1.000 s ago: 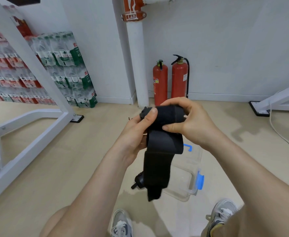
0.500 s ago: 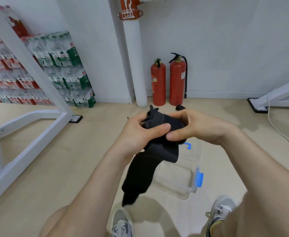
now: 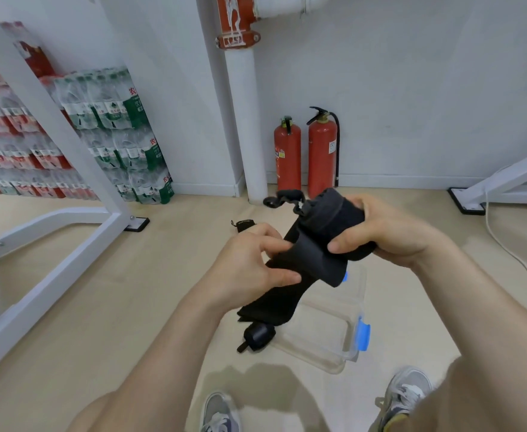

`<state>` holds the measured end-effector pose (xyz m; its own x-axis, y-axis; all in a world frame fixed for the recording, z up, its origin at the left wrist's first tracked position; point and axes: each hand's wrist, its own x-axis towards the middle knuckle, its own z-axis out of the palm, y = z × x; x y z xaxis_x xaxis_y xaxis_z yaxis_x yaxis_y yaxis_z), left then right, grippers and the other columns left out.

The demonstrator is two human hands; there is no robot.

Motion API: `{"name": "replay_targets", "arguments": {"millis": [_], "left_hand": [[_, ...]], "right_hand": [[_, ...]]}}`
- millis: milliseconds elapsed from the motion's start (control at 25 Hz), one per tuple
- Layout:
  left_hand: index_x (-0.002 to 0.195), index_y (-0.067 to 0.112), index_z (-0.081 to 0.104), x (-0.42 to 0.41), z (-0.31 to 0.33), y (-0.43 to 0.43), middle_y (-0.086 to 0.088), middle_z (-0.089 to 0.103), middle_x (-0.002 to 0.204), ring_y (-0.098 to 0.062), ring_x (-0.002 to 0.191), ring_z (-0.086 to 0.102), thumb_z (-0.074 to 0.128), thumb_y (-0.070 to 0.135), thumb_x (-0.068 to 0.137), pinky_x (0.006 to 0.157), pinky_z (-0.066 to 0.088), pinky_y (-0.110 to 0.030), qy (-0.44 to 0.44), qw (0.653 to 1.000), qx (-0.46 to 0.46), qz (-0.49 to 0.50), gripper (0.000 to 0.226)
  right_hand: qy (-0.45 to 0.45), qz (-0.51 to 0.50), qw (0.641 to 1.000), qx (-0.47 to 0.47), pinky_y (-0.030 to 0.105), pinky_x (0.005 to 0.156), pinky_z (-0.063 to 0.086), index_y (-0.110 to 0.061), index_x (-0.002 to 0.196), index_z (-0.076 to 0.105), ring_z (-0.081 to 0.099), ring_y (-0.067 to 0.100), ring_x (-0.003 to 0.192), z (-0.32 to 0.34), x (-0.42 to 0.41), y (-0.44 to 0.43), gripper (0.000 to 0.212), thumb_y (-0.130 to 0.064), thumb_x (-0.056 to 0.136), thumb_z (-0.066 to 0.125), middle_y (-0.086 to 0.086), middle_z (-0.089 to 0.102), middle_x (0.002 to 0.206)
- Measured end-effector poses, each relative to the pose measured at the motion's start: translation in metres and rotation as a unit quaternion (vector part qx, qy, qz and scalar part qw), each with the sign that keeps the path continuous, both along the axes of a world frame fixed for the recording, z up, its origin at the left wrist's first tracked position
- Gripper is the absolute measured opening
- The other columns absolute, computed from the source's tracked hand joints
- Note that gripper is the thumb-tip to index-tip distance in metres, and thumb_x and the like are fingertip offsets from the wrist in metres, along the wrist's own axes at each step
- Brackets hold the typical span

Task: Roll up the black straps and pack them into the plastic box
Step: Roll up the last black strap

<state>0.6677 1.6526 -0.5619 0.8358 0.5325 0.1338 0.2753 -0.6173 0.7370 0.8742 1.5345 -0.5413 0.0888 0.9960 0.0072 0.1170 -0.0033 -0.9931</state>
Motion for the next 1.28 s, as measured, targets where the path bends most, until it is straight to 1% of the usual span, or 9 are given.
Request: {"name": "replay_targets", "arguments": {"millis": [80, 160, 240, 320, 400, 600, 760, 960, 1280], "left_hand": [[0.086, 0.025, 0.080, 0.007, -0.008, -0.003, 0.016, 0.052, 0.082, -0.006, 0.085, 0.049, 0.081, 0.029, 0.077, 0.088, 0.044, -0.043, -0.013, 0.994, 0.106, 0.018, 0.010], [0.075, 0.019, 0.074, 0.012, -0.008, -0.009, 0.019, 0.055, 0.078, -0.007, 0.087, 0.049, 0.072, 0.035, 0.077, 0.083, 0.045, -0.048, -0.019, 0.981, 0.192, -0.007, 0.016], [0.064, 0.018, 0.050, 0.013, -0.004, -0.022, 0.016, 0.050, 0.066, -0.008, 0.078, 0.046, 0.067, 0.033, 0.086, 0.075, 0.041, -0.041, 0.022, 0.975, 0.218, -0.042, 0.032], [0.070, 0.015, 0.043, 0.012, 0.000, -0.029, 0.007, 0.048, 0.064, -0.015, 0.068, 0.045, 0.058, 0.033, 0.097, 0.068, 0.040, -0.040, 0.078, 0.988, 0.129, -0.038, 0.036], [0.083, 0.010, 0.049, 0.010, 0.002, -0.031, 0.001, 0.053, 0.071, -0.018, 0.070, 0.049, 0.052, 0.036, 0.100, 0.074, 0.044, -0.043, 0.084, 0.995, 0.043, -0.029, 0.031], [0.084, 0.024, 0.045, 0.010, 0.001, -0.029, 0.005, 0.062, 0.083, -0.021, 0.081, 0.059, 0.063, 0.034, 0.091, 0.074, 0.049, -0.039, 0.161, 0.986, 0.053, -0.011, 0.022], [0.089, 0.020, 0.070, 0.004, -0.011, -0.030, -0.006, 0.074, 0.078, -0.026, 0.066, 0.066, 0.065, 0.022, 0.083, 0.067, 0.056, -0.041, 0.136, 0.979, -0.147, -0.022, 0.008], [0.087, 0.023, 0.072, -0.004, -0.028, 0.006, 0.003, 0.076, 0.084, -0.021, 0.088, 0.071, 0.065, 0.019, 0.088, 0.085, 0.057, -0.045, 0.165, 0.982, -0.074, 0.047, 0.009], [0.086, 0.019, 0.073, -0.005, -0.063, 0.040, -0.002, 0.076, 0.083, -0.024, 0.084, 0.074, 0.069, 0.004, 0.076, 0.078, 0.060, -0.047, 0.184, 0.975, -0.081, 0.090, 0.020]], "right_hand": [[-0.013, -0.034, 0.999, -0.010, 0.033, 0.066, 0.056, -0.004, 0.102, 0.068, 0.070, 0.026, 0.081, -0.002, -0.002, 0.003, 0.050, -0.004, 0.053, 0.078, 0.015, 0.070, 0.092], [-0.055, -0.124, 0.991, -0.020, 0.030, 0.059, 0.055, -0.007, 0.098, 0.069, 0.070, 0.025, 0.079, -0.007, -0.002, 0.009, 0.041, 0.000, 0.060, 0.078, 0.009, 0.072, 0.086], [-0.099, -0.210, 0.972, -0.031, 0.038, 0.061, 0.059, -0.012, 0.093, 0.070, 0.070, 0.030, 0.080, -0.015, -0.003, 0.015, 0.036, -0.001, 0.060, 0.079, 0.008, 0.073, 0.084], [-0.125, -0.253, 0.959, -0.032, 0.048, 0.071, 0.061, -0.016, 0.091, 0.069, 0.071, 0.030, 0.083, -0.020, -0.006, 0.019, 0.040, -0.011, 0.053, 0.078, 0.008, 0.073, 0.086], [-0.151, -0.279, 0.948, -0.020, 0.050, 0.074, 0.061, -0.023, 0.093, 0.068, 0.070, 0.024, 0.084, -0.020, -0.005, 0.019, 0.042, -0.015, 0.053, 0.078, 0.003, 0.072, 0.089], [-0.227, -0.300, 0.926, 0.020, 0.041, 0.080, 0.058, -0.028, 0.105, 0.064, 0.066, 0.014, 0.089, -0.017, -0.019, 0.017, 0.046, -0.012, 0.064, 0.078, -0.010, 0.069, 0.094], [-0.204, -0.374, 0.904, 0.038, 0.040, 0.083, 0.057, -0.029, 0.109, 0.062, 0.066, 0.016, 0.092, -0.010, -0.005, 0.014, 0.049, -0.012, 0.066, 0.077, -0.009, 0.068, 0.097], [-0.161, -0.312, 0.936, 0.022, 0.038, 0.067, 0.059, -0.026, 0.104, 0.065, 0.066, 0.019, 0.084, -0.010, 0.002, 0.009, 0.045, -0.006, 0.066, 0.080, -0.004, 0.068, 0.091], [-0.204, -0.258, 0.944, 0.019, 0.032, 0.058, 0.051, -0.028, 0.097, 0.064, 0.063, 0.020, 0.076, -0.001, -0.008, 0.008, 0.040, -0.008, 0.066, 0.079, -0.004, 0.065, 0.087]]}}
